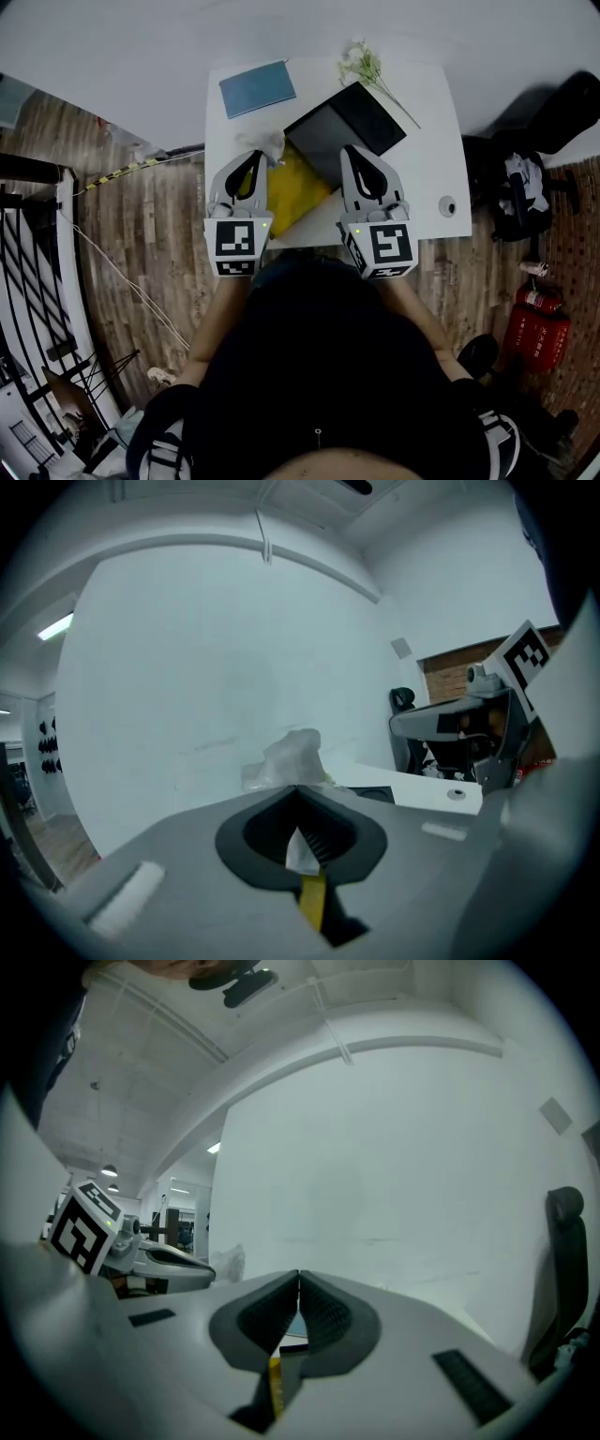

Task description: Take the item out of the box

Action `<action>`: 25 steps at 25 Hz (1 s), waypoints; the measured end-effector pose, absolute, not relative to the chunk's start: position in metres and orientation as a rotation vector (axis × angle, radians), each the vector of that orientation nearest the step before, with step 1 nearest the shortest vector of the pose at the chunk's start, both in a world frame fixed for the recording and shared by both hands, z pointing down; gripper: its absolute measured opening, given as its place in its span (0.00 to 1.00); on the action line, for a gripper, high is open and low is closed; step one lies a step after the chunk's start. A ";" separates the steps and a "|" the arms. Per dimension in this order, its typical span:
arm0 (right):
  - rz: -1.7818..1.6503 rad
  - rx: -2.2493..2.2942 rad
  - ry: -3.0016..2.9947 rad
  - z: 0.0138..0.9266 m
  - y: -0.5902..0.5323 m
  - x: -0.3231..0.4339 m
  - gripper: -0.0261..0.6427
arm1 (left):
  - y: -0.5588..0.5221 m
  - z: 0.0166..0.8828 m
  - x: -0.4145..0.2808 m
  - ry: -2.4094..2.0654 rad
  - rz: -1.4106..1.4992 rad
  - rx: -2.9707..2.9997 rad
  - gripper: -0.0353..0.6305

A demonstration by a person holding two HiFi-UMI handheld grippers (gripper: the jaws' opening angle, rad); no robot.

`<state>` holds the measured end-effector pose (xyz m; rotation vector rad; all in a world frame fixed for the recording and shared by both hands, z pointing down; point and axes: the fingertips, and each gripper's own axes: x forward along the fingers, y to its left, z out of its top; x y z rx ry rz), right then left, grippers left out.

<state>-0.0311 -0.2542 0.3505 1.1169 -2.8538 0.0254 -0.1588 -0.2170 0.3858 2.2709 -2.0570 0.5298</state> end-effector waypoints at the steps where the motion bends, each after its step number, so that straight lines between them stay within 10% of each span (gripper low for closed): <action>1: 0.020 1.117 -2.862 0.347 -0.255 -0.030 0.06 | -0.216 0.378 -0.158 -2.084 0.504 2.276 0.07; 25: -0.115 1.056 -3.016 0.281 -0.239 -0.017 0.06 | -0.171 0.255 -0.142 -2.443 0.059 2.295 0.07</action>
